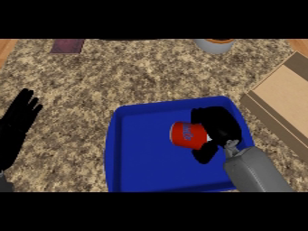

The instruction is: Pick the can from the tray and place it in the cardboard box

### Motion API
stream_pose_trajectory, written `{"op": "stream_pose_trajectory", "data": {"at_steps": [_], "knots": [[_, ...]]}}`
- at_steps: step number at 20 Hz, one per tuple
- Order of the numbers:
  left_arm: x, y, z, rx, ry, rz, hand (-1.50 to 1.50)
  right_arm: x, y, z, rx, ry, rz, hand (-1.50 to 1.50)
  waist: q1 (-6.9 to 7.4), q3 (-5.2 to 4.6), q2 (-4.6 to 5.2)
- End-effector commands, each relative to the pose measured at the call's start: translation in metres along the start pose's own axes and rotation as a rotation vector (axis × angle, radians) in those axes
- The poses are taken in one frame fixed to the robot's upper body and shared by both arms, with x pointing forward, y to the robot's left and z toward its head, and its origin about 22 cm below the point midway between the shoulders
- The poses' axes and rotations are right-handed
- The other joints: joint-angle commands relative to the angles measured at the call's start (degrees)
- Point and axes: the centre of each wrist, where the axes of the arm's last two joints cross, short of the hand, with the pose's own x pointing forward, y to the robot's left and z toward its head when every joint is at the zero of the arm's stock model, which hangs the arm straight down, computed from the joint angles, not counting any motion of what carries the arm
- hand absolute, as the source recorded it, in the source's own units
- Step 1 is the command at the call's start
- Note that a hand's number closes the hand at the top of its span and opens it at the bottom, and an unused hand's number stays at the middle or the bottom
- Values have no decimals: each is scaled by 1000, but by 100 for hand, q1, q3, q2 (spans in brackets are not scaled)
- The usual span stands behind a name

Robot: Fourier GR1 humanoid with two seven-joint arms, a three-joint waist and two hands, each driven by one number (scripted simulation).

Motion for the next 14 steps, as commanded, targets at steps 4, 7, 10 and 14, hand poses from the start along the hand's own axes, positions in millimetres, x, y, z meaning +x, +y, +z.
{"op": "stream_pose_trajectory", "data": {"at_steps": [4, 7, 10, 14], "knots": [[-5, 2, 18, -18, -10, 3, 0, -82, 9, 50, -72, 134, 13, 150, 68, 1, 43], [-5, -13, 0, 2, -5, -6, 0, -65, -43, 80, -189, 83, 4, 150, -11, -4, 32], [3, -6, 17, -14, -6, 3, 0, -50, -52, 93, -262, 59, -6, 150, 65, -2, 35], [12, 2, 0, 12, -6, -6, 0, -25, -98, 137, -470, 31, -3, 150, -38, -6, 11]]}}
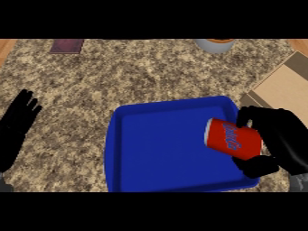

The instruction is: Pick the can from the tray and place it in the cardboard box

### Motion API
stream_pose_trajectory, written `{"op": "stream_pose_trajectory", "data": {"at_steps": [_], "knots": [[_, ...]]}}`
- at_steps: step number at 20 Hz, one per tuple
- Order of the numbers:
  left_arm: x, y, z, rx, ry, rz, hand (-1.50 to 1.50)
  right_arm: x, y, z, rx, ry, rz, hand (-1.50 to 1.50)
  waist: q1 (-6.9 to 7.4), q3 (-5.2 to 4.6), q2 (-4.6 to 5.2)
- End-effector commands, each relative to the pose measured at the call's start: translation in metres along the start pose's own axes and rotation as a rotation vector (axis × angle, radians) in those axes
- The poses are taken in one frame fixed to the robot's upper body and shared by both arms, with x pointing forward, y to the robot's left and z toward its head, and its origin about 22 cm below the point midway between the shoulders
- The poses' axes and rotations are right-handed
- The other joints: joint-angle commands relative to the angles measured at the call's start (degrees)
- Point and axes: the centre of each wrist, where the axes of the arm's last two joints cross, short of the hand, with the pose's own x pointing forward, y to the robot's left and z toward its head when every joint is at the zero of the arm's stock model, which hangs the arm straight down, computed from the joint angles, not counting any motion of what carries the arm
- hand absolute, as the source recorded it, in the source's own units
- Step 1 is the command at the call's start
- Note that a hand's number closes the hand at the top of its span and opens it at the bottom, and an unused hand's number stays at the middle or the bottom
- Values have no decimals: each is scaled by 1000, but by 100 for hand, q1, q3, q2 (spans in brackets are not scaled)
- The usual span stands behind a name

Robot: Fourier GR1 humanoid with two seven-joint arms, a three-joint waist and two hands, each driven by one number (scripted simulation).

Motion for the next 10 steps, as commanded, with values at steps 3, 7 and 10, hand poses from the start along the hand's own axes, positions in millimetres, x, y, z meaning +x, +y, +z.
{"op": "stream_pose_trajectory", "data": {"at_steps": [3, 7, 10], "knots": [[-23, -9, 3, -10, 18, 16, 0, 14, -74, 41, -255, 44, -35, 150, -12, -8, 1], [0, -9, 2, -2, -8, 18, 0, 0, -100, 55, -367, 170, -21, 150, 42, 1, 13], [5, 12, -9, 2, 13, 8, 0, -9, -124, 62, -418, 210, -91, 150, 39, -1, 19]]}}
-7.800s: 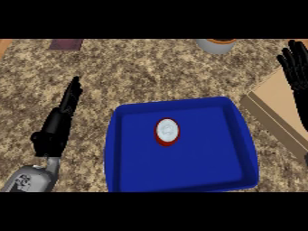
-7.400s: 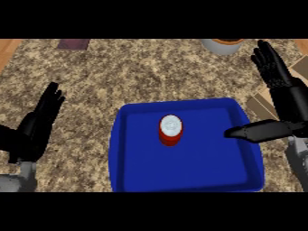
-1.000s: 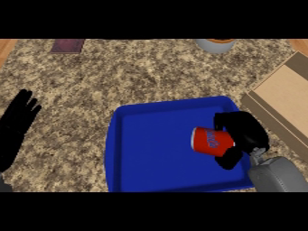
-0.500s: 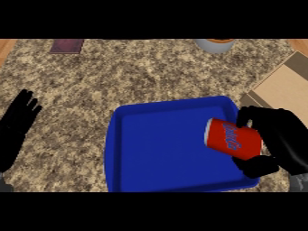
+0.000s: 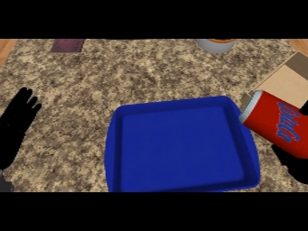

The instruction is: Pick the can from the tray and place it in the cardboard box

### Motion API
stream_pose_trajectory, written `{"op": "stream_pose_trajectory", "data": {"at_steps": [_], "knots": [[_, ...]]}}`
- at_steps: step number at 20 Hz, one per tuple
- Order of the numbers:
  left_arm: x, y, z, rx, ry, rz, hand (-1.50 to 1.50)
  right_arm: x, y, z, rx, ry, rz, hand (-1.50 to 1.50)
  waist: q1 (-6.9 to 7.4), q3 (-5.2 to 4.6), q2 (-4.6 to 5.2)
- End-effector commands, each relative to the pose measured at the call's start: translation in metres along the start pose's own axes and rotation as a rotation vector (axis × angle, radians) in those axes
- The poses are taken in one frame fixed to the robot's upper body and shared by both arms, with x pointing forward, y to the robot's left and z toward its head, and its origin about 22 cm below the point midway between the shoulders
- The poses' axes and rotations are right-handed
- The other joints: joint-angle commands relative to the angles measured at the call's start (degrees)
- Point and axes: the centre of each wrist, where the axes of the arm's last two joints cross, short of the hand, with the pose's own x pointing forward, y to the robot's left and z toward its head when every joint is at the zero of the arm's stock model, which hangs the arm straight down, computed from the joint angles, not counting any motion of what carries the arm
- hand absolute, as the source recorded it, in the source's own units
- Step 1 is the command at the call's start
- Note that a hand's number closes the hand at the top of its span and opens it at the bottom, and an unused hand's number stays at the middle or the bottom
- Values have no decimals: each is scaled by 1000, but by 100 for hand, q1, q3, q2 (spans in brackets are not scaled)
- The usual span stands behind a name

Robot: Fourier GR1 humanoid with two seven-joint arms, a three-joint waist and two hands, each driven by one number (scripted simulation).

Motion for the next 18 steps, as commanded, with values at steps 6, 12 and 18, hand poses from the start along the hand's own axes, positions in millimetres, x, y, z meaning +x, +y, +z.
{"op": "stream_pose_trajectory", "data": {"at_steps": [6, 12, 18], "knots": [[4, -18, 4, -12, -10, 6, 0, -44, -37, -25, -123, 163, -4, 150, 67, 6, 15], [-21, -22, 15, -27, -9, 9, 0, -87, -32, -60, -70, 160, 81, 150, 103, 6, 25], [3, -7, 3, -22, -10, 9, 0, -117, -7, -88, -80, 141, 49, 150, 105, 6, 26]]}}
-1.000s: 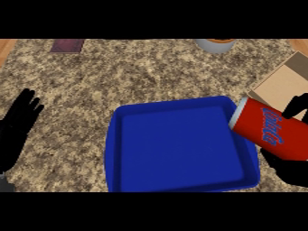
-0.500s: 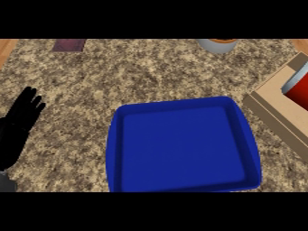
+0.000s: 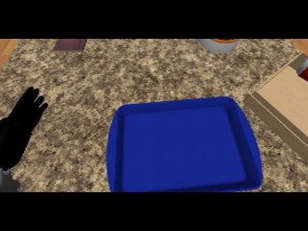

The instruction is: Pick the can from the tray and place it in the cardboard box

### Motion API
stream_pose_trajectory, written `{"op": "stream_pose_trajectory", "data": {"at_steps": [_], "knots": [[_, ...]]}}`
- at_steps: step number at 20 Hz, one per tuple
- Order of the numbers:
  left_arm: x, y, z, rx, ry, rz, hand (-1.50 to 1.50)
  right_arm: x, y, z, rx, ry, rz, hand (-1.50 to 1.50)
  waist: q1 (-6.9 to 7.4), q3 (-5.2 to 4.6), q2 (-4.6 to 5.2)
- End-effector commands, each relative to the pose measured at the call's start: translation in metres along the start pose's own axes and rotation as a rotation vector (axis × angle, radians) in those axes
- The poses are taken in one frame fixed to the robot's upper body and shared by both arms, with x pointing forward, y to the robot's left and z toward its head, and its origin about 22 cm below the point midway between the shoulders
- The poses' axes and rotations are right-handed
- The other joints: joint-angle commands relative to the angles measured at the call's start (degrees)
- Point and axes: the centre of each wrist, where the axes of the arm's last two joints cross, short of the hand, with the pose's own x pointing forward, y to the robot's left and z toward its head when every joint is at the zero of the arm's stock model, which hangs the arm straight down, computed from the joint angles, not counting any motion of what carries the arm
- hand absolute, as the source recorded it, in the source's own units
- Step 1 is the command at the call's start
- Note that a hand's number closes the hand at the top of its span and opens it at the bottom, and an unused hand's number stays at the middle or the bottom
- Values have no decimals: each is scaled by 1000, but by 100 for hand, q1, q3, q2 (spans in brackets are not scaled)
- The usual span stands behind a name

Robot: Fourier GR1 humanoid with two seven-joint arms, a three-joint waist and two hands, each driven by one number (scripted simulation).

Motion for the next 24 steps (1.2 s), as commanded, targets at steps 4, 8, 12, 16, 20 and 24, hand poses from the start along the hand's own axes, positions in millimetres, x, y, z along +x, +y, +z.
{"op": "stream_pose_trajectory", "data": {"at_steps": [4, 8, 12, 16, 20, 24], "knots": [[-5, 13, 9, 6, -15, 4, 0, -42, 26, -23, 4, 11, -39, 150, 6, 0, -1], [7, -1, -5, 5, -1, -15, 0, -72, 71, -13, 65, 11, -50, 150, -13, 2, 1], [5, -15, -3, -4, -10, -3, 0, -77, 93, -25, 236, 56, -108, 150, 16, 3, 3], [-8, -4, -2, 1, -16, -25, 0, -92, 114, -41, 306, 212, -94, -150, 69, 2, 23], [13, -1, 0, -3, -5, -6, 0, -119, 126, -16, 323, 91, -158, -150, -7, 2, -4], [10, 19, -2, 12, -6, -4, 0, -106, 135, -7, 192, 65, -289, -150, -43, 0, -15]]}}
